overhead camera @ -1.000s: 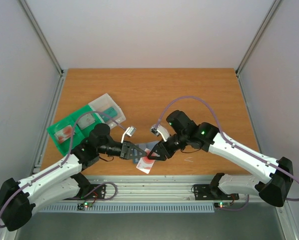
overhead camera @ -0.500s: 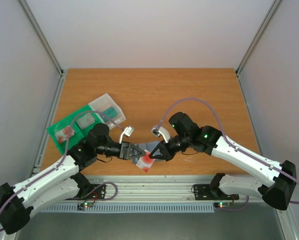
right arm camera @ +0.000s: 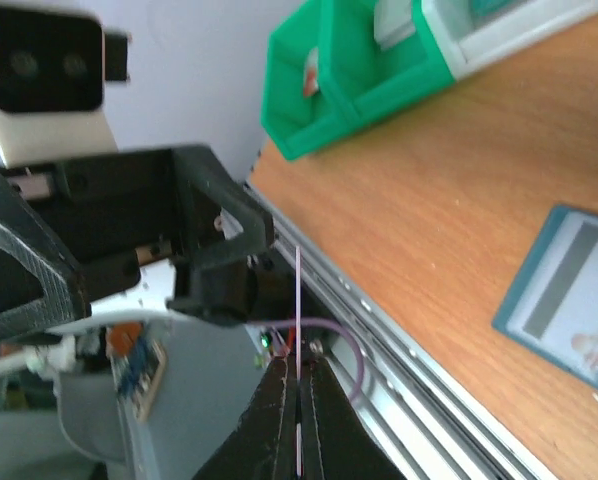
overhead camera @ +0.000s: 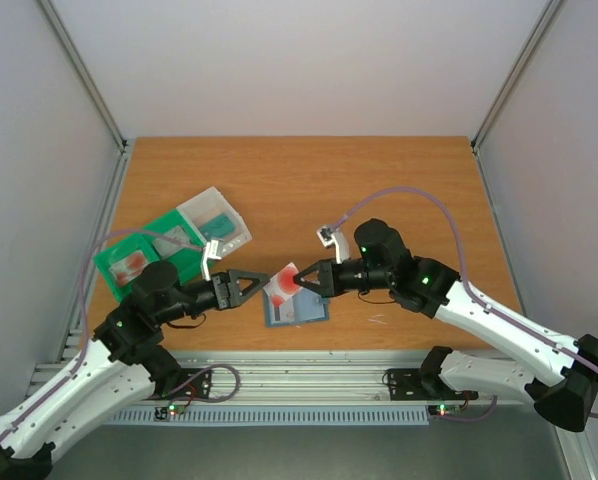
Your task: Take the credit cards out of the card holder
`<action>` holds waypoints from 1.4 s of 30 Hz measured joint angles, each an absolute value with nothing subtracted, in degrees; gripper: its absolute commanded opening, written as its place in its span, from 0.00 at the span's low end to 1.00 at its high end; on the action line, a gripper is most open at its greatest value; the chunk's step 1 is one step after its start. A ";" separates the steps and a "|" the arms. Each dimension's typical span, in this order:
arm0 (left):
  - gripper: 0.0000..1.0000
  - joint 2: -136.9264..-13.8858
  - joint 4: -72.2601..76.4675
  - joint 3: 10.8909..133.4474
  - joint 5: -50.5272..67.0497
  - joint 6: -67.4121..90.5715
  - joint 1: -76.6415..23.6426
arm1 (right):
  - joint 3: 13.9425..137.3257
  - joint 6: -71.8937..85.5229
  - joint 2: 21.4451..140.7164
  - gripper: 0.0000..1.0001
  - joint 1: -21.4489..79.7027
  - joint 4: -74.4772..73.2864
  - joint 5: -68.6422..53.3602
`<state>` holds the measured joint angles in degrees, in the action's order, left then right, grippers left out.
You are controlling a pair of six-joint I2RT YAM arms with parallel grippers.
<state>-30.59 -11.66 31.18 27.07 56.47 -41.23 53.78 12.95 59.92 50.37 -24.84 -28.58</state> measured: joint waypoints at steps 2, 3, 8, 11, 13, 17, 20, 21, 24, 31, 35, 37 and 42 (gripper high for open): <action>0.74 -29.26 -11.94 31.18 25.19 57.69 -41.23 | 52.88 15.88 58.85 0.01 50.37 -21.82 -26.70; 0.73 -28.62 -12.05 31.18 24.49 58.35 -41.23 | 52.21 17.54 58.30 0.01 50.37 -20.12 -25.80; 0.63 -27.79 -11.22 30.59 22.57 61.54 -41.23 | 49.23 24.25 57.49 0.01 50.37 -13.23 -22.41; 0.57 -27.97 -7.64 28.21 22.48 64.23 -41.23 | 47.48 27.97 57.49 0.01 50.37 -9.26 -21.12; 0.57 -28.60 -5.08 26.33 22.52 66.17 -41.23 | 46.78 29.74 57.54 0.01 50.37 -7.49 -20.58; 0.57 -30.81 -2.37 24.88 22.65 68.79 -41.23 | 46.39 32.16 57.60 0.01 50.37 -4.49 -19.64; 0.52 -31.97 -0.82 24.86 22.65 69.93 -41.23 | 46.39 33.12 57.60 0.01 50.37 -2.96 -19.05; 0.48 -32.21 -0.43 24.84 22.65 70.15 -41.23 | 46.39 33.30 57.60 0.01 50.37 -2.74 -18.98; 0.32 -32.34 0.80 24.80 22.65 70.74 -41.23 | 46.39 33.67 57.63 0.01 50.37 -2.26 -18.87; 0.01 -31.24 1.74 24.23 22.02 71.53 -41.23 | 45.34 34.17 57.63 0.03 50.37 -1.72 -18.57; 0.01 -29.76 1.72 24.18 21.63 71.55 -41.28 | 44.82 34.20 57.63 0.10 50.37 -1.63 -18.48; 0.00 -29.15 1.32 24.21 21.58 71.18 -41.28 | 44.82 33.98 57.63 0.16 50.37 -1.50 -18.39; 0.01 -28.25 -3.25 25.32 20.71 68.71 -41.28 | 43.81 32.73 56.97 0.39 50.39 -2.87 -17.72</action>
